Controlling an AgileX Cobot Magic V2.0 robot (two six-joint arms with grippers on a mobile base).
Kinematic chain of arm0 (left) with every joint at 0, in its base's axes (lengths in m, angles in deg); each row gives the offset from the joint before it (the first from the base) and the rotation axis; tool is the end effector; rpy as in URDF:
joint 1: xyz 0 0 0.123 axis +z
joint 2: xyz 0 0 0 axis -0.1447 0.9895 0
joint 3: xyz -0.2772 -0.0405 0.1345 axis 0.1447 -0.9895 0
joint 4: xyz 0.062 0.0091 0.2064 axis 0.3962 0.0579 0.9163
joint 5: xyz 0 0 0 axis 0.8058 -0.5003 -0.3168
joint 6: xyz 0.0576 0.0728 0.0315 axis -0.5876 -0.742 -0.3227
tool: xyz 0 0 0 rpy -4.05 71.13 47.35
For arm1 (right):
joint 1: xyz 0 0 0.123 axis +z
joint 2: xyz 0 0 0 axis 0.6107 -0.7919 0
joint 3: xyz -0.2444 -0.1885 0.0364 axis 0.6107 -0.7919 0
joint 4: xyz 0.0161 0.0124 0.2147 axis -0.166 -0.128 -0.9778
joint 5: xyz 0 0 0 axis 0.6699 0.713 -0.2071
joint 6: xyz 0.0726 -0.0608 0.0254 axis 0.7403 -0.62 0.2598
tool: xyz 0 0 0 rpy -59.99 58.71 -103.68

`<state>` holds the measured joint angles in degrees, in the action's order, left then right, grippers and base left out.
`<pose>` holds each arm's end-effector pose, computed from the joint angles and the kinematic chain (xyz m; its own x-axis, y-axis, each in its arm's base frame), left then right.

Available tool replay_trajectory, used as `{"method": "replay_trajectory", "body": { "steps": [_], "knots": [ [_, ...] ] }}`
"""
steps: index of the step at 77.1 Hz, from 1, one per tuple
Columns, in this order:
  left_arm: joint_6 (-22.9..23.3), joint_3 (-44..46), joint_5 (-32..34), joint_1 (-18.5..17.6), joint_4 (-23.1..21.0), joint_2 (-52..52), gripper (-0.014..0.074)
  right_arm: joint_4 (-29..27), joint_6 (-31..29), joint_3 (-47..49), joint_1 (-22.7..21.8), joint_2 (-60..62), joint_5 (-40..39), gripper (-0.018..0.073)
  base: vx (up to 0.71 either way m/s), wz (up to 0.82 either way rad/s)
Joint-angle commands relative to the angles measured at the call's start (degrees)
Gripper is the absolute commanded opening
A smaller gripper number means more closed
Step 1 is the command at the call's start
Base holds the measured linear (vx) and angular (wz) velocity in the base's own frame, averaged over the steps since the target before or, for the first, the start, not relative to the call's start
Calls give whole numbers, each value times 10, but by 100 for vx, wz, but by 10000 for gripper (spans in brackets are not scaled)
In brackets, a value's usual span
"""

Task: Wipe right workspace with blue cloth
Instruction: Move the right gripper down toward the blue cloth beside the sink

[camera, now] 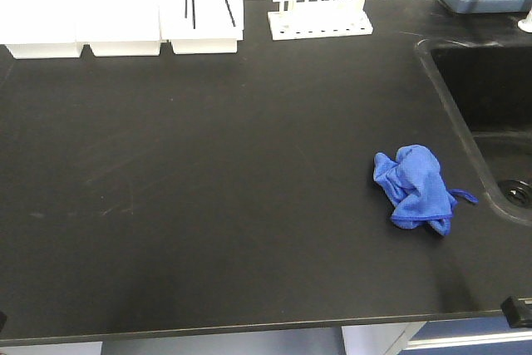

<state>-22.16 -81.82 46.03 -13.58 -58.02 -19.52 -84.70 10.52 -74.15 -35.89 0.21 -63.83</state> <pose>0.0004 -0.0016 0.1880 -0.0945 -0.0689 -0.9931 0.1003 0.9919 -0.0784 0.0008 0.0010 0.1897 -0.0842 -0.0244 -0.9961 -0.0422 0.9989 -0.0209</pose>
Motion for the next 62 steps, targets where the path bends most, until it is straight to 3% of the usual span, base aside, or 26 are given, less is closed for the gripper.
{"method": "replay_trajectory", "body": {
  "steps": [1, 30, 46, 62],
  "knots": [
    [0, 14, 48, 0, -2, -5, -6, 0, 0, -9, -3, 4, -47, -8, 0, 0],
    [0, 14, 48, 0, -2, -5, -6, 0, 0, -9, -3, 4, -40, -8, 0, 0],
    [0, 14, 48, 0, -2, -5, -6, -38, 33, -2, -3, 4, -103, -8, 0, 0],
    [0, 14, 48, 0, -2, -5, -6, -43, 8, 104, -3, -42, -77, -8, 0, 0]
  ]
}}
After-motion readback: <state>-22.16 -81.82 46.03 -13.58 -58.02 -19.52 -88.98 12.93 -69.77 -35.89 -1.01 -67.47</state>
